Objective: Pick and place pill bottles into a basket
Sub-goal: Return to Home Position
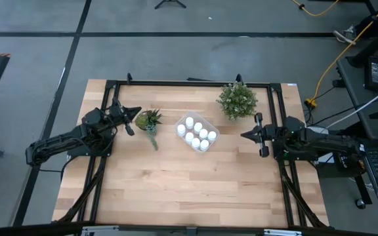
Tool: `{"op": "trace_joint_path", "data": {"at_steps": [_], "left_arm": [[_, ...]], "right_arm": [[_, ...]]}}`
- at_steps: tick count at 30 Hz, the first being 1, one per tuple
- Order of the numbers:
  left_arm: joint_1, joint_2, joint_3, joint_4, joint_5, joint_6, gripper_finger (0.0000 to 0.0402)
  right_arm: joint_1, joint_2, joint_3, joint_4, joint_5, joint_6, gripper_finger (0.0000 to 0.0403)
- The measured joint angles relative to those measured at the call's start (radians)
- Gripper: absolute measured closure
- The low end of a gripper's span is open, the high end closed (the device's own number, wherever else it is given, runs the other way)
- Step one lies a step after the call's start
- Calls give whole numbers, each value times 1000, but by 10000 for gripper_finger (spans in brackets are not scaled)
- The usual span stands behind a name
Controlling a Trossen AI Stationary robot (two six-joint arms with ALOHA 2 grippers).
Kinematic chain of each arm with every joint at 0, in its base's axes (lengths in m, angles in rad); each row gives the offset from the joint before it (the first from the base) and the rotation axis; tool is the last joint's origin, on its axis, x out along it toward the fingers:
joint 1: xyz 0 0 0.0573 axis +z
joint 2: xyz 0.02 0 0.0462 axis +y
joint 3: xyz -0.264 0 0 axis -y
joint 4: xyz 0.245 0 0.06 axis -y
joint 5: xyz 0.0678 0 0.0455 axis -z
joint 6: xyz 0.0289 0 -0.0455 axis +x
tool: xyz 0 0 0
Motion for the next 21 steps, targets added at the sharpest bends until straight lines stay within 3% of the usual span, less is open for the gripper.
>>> {"op": "trace_joint_path", "data": {"at_steps": [11,21], "left_arm": [[0,0,0,0,0,0,396],[0,0,0,0,0,0,395]], "right_arm": [[0,0,0,-10,-66,45,403],[0,2,0,-37,-64,41,403]]}}
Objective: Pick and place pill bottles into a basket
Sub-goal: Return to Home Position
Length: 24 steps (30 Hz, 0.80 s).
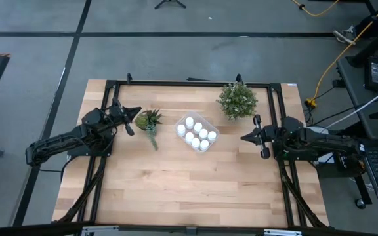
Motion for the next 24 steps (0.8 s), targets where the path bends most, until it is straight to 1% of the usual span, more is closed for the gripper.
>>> {"op": "trace_joint_path", "data": {"at_steps": [6,15,17,19,24], "left_arm": [[0,0,0,0,0,0,395],[0,0,0,0,0,0,394],[0,0,0,0,0,0,396],[0,0,0,0,0,0,398],[0,0,0,0,0,0,394]], "right_arm": [[0,1,0,-6,2,21,400],[0,1,0,-5,2,559,381],[0,1,0,-5,2,640,382],[0,1,0,-4,2,682,383],[0,1,0,-4,2,683,385]]}}
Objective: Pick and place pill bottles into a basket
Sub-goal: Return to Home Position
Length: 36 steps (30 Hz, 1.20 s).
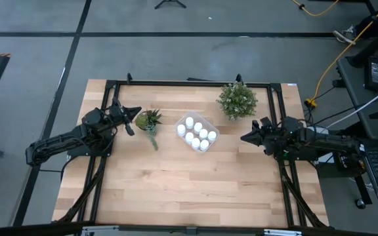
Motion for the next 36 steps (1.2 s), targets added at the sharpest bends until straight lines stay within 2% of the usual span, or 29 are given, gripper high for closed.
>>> {"op": "trace_joint_path", "data": {"at_steps": [2,7,16,20,36], "left_arm": [[0,0,0,0,0,0,394],[0,0,0,0,0,0,396],[0,0,0,0,0,0,394],[0,0,0,0,0,0,395],[0,0,0,0,0,0,396]], "right_arm": [[0,0,0,0,0,-29,384],[48,-15,0,1,-6,-279,382],[236,-104,0,2,-7,-451,382],[265,-98,1,1,-7,-472,382],[267,-96,1,1,-7,-472,381]]}}
